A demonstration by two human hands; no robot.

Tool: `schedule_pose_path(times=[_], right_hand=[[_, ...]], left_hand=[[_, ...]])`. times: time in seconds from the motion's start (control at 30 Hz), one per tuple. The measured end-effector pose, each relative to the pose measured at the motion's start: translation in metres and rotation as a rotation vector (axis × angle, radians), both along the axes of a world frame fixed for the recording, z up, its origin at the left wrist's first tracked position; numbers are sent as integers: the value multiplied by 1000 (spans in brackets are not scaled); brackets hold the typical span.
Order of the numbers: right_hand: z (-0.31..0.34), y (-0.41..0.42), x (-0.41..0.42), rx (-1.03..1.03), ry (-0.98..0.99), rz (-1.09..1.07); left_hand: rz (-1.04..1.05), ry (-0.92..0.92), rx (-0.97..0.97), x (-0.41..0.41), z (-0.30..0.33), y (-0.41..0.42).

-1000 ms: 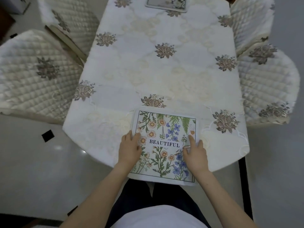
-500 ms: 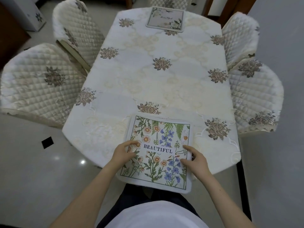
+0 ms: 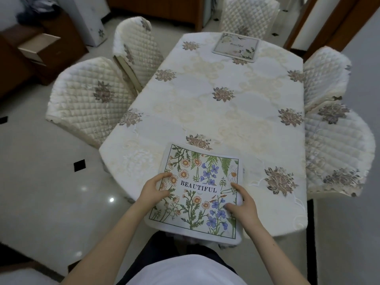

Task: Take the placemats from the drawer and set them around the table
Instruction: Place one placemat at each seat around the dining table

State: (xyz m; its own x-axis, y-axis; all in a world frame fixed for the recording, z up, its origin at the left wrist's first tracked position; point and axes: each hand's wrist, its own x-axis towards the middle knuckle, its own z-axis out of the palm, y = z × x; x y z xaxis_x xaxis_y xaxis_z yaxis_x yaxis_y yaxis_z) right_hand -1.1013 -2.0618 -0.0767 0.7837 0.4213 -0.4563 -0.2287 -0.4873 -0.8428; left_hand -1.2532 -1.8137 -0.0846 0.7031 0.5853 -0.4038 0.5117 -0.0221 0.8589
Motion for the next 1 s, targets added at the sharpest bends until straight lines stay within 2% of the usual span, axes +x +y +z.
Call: schedule_pose_path(times=[0.27,0.6,1.0], right_hand=[[18,59,-11,56,-91,244],[23,185,-85,60,-104,553],[16,382,-230,143,109,673]], left_hand=[[290,-57,18,-64,22,11],[604,-49,-9,-185,29,66],[851,-32,33,-349,38,192]])
